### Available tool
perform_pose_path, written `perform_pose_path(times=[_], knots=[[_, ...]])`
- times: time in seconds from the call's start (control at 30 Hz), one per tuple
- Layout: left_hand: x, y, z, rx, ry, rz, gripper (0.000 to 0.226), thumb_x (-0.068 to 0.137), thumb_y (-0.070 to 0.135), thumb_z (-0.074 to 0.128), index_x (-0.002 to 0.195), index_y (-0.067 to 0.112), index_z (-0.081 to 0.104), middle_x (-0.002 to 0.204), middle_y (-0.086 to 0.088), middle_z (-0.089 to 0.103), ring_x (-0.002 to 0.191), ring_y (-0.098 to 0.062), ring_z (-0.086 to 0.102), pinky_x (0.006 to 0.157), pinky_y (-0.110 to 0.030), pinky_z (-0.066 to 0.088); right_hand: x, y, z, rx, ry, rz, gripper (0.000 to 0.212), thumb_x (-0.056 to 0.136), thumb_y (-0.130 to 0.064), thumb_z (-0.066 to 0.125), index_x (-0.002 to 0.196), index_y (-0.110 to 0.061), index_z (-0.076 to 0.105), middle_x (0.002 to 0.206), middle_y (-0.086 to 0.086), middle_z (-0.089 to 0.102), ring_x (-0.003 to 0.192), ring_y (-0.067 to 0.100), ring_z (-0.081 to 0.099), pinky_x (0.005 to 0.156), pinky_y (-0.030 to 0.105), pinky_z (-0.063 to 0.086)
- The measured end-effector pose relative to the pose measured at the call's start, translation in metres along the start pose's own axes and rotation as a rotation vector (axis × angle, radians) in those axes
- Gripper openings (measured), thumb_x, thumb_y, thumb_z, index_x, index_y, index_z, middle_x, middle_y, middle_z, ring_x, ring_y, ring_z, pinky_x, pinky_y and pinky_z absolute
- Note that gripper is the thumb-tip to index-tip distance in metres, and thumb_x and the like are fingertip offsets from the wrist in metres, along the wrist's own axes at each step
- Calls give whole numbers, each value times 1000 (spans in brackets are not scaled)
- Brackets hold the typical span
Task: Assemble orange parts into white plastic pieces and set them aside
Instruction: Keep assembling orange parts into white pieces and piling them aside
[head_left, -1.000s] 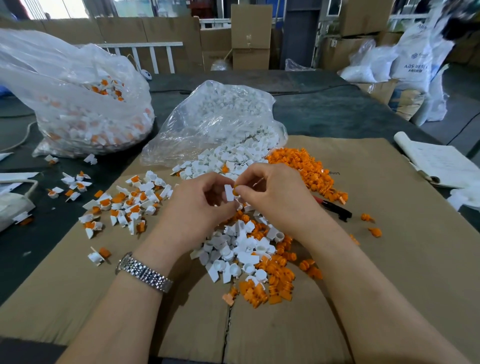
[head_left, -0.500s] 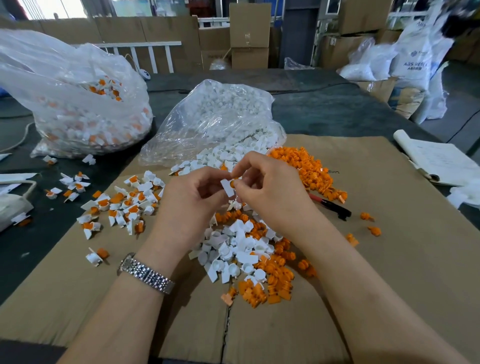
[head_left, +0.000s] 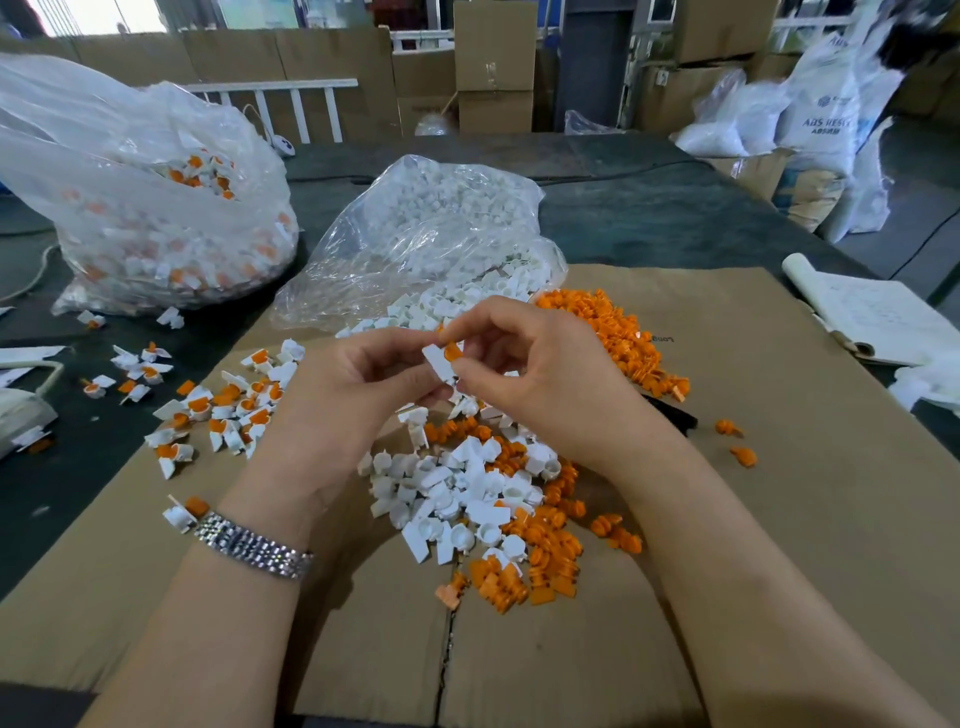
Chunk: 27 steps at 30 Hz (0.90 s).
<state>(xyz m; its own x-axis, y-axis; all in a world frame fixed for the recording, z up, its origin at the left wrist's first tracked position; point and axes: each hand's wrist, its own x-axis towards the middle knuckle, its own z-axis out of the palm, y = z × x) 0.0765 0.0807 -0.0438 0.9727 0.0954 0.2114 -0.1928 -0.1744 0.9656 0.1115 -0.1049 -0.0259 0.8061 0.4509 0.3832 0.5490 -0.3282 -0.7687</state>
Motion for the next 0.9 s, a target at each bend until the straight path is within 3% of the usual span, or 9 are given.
perform_pose_path(times=[0.13,0.23,0.3,0.37,0.77,0.9], knots=[[1,2,-2,-246,-23,-58,20,85,9,76,103,18,81,100,-13,79,94,-30,76,81,-27,60,0,2,-1,-4,36,-31,19,91,-12,72,108,-19,69,87,-3,66,82,15,67,79,35,57],[1,5,0,-371,-42,-92,15,77,8,82,91,13,80,94,-17,77,92,-34,76,79,-29,60,0,3,0,-65,90,-76,18,90,-12,73,107,-17,70,86,-5,66,81,11,66,78,31,56],[0,7,1,-349,-18,-86,22,70,14,91,88,11,78,90,-16,77,89,-33,77,77,-28,60,0,3,1,-104,112,-103,18,89,-13,74,107,-15,70,86,-5,67,82,9,65,78,28,55],[0,7,3,-313,19,-84,24,69,19,86,88,8,75,88,-16,78,85,-31,77,73,-26,60,0,3,4,-155,117,-125,19,88,-13,75,106,-15,70,87,-5,67,82,8,65,77,26,55],[1,4,5,-316,62,-188,22,65,13,83,81,1,75,83,-17,77,79,-28,78,67,-21,59,0,2,8,-277,81,-136,20,90,-14,73,109,-20,70,89,-8,65,82,8,61,77,26,53],[2,5,4,-399,61,-224,17,67,11,81,81,3,75,90,-17,78,80,-25,78,63,-20,58,3,7,-2,-308,92,4,31,91,-27,73,119,-22,62,101,-9,64,89,4,60,81,24,53]])
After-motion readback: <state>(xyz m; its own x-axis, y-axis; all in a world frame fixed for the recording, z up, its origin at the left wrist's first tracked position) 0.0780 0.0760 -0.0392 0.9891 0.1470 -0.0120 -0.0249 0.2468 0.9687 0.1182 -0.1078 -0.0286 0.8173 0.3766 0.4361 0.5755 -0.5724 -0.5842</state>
